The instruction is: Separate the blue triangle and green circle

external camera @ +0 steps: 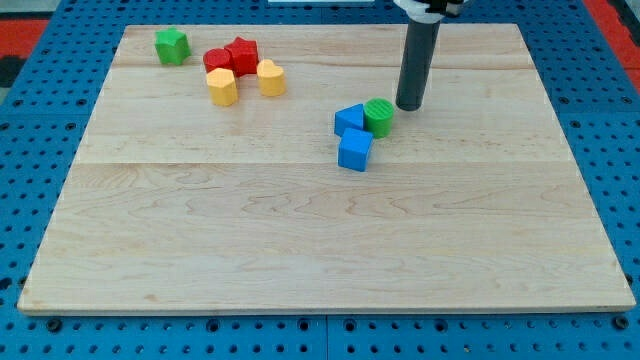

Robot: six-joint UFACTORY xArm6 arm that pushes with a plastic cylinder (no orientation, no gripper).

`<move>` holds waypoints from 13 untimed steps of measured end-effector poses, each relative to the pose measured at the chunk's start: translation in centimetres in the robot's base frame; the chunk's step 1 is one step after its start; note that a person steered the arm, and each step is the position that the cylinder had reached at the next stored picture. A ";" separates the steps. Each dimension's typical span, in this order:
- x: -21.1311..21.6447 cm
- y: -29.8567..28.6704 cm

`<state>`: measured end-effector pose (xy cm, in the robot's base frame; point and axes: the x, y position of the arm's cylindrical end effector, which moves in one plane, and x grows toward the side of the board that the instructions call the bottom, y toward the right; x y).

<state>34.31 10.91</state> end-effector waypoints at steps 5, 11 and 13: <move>5.0 5.6; 4.8 -5.8; 1.4 -4.4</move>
<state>35.73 6.52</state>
